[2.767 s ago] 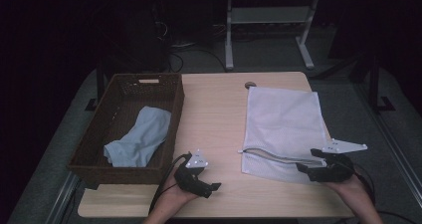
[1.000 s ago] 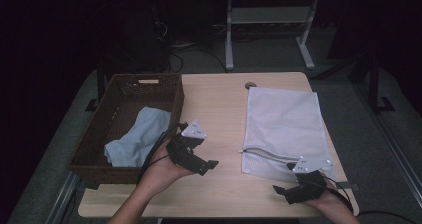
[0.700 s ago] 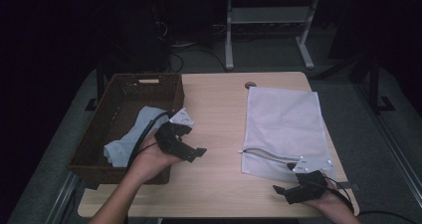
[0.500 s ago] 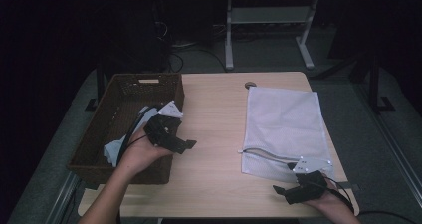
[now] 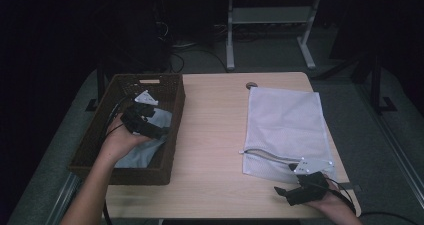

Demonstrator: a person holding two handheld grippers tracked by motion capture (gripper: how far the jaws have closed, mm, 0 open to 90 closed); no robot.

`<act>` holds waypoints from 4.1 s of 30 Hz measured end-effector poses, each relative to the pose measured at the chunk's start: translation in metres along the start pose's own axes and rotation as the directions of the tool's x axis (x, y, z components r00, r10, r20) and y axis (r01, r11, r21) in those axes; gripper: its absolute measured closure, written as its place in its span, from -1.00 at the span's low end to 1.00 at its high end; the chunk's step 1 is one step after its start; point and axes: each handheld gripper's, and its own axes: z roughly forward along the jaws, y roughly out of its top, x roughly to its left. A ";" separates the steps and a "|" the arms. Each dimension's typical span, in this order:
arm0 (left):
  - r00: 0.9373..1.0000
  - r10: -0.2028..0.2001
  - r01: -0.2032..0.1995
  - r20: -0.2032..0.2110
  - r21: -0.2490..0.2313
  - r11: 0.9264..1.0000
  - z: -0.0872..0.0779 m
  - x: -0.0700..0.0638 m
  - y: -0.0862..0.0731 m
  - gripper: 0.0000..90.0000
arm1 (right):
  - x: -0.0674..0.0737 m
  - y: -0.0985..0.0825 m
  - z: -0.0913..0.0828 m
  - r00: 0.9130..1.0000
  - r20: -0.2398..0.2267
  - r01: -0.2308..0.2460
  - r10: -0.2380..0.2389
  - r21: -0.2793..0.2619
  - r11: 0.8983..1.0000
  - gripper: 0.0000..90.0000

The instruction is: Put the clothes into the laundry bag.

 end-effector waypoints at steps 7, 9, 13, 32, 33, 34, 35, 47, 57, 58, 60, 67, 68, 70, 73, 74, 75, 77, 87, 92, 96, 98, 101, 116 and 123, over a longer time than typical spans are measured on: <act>0.998 -0.054 0.055 -0.023 0.028 0.998 0.018 0.030 -0.023 -0.75 | 0.000 0.000 0.001 1.000 0.001 -0.005 0.005 0.005 1.000 -0.83; 0.997 -0.073 0.074 -0.024 0.040 0.996 0.025 0.037 -0.030 -0.75 | -0.001 0.000 0.001 1.000 0.002 -0.005 0.005 0.006 1.000 -0.83; 0.995 -0.087 0.090 -0.039 0.090 0.992 0.041 0.048 -0.040 -0.75 | -0.001 0.000 0.001 1.000 0.000 -0.005 0.005 0.008 1.000 -0.83; 0.994 -0.096 0.104 -0.043 0.296 0.950 0.086 0.056 -0.062 -0.64 | 0.000 -0.002 0.002 1.000 -0.003 0.009 -0.009 0.018 1.000 -0.83; 0.995 -0.091 0.101 -0.047 0.296 0.950 0.085 0.056 -0.062 -0.53 | 0.000 -0.002 0.002 1.000 -0.003 0.010 -0.010 0.019 1.000 -0.83; 0.995 -0.092 0.102 -0.048 0.294 0.950 0.085 0.056 -0.062 -0.47 | 0.000 -0.002 0.002 1.000 -0.003 0.011 -0.011 0.020 1.000 -0.83; 0.994 -0.095 0.106 -0.051 0.290 0.951 0.084 0.056 -0.062 -0.43 | 0.000 -0.002 0.002 1.000 -0.003 0.010 -0.010 0.020 1.000 -0.83; 0.988 -0.144 0.152 -0.048 0.291 0.945 0.075 0.057 -0.061 0.46 | 0.001 -0.002 0.004 1.000 -0.002 0.015 -0.015 0.031 0.999 -0.83; 0.967 -0.253 0.249 -0.013 0.229 0.941 0.057 0.064 -0.058 0.49 | 0.000 -0.002 0.004 1.000 -0.001 0.013 -0.013 0.033 0.999 -0.83; 0.963 -0.269 0.264 -0.008 0.210 0.941 0.053 0.065 -0.058 0.49 | 0.000 -0.002 0.004 1.000 -0.002 0.013 -0.013 0.032 0.999 -0.83; 0.959 -0.284 0.278 0.000 0.190 0.942 0.049 0.066 -0.058 0.49 | 0.000 -0.002 0.004 1.000 -0.003 0.013 -0.013 0.033 0.999 -0.83; 0.956 -0.292 0.288 0.012 0.120 0.950 0.030 0.065 -0.054 0.49 | 0.001 -0.002 0.004 1.000 -0.004 0.016 -0.015 0.033 0.999 -0.83; 0.957 -0.291 0.287 0.012 0.113 0.951 0.027 0.065 -0.053 0.49 | 0.001 -0.002 0.004 1.000 -0.004 0.016 -0.015 0.033 0.999 -0.83; 0.956 -0.295 0.292 0.013 0.094 0.952 0.021 0.065 -0.051 0.49 | 0.001 -0.002 0.004 1.000 -0.005 0.016 -0.015 0.033 0.999 -0.83; 0.953 -0.303 0.301 0.019 0.068 0.951 0.013 0.066 -0.050 0.50 | 0.001 -0.002 0.004 1.000 -0.007 0.017 -0.017 0.033 0.999 -0.83; 0.953 -0.302 0.301 0.022 0.059 0.952 0.011 0.066 -0.049 0.50 | 0.001 -0.002 0.004 1.000 -0.007 0.017 -0.017 0.033 0.999 -0.83; 0.953 -0.301 0.300 0.025 0.047 0.953 0.007 0.066 -0.048 0.50 | 0.001 -0.002 0.004 1.000 -0.008 0.016 -0.015 0.033 0.999 -0.83; 0.952 -0.303 0.302 0.034 0.027 0.953 0.002 0.066 -0.047 0.50 | 0.001 -0.002 0.004 1.000 -0.008 0.017 -0.017 0.033 0.999 -0.83; 0.954 -0.292 0.296 0.071 -0.048 0.954 -0.023 0.062 -0.036 0.50 | 0.001 -0.002 0.005 1.000 -0.008 0.017 -0.017 0.036 0.999 -0.83; 0.958 -0.270 0.278 0.096 -0.084 0.957 -0.035 0.056 -0.026 0.50 | 0.001 -0.002 0.005 1.000 -0.007 0.016 -0.016 0.040 0.999 -0.83; 0.961 -0.248 0.261 0.119 -0.107 0.959 -0.042 0.048 -0.016 0.49 | 0.001 -0.002 0.005 1.000 -0.005 0.016 -0.015 0.040 0.999 -0.83; 0.962 -0.240 0.255 0.130 -0.119 0.960 -0.044 0.045 -0.012 0.49 | 0.001 -0.002 0.005 1.000 -0.004 0.016 -0.016 0.039 0.999 -0.83; 0.964 -0.222 0.241 0.144 -0.130 0.962 -0.047 0.039 -0.004 0.49 | 0.001 -0.002 0.005 1.000 -0.003 0.018 -0.018 0.037 0.999 -0.83; 0.965 -0.134 0.181 0.227 -0.202 0.963 -0.058 0.008 0.037 0.49 | 0.001 -0.002 0.004 1.000 -0.003 0.015 -0.015 0.036 0.999 -0.83; 0.960 -0.103 0.162 0.260 -0.216 0.963 -0.052 -0.007 0.055 0.49 | 0.001 -0.002 0.005 1.000 -0.006 0.016 -0.016 0.036 0.999 -0.83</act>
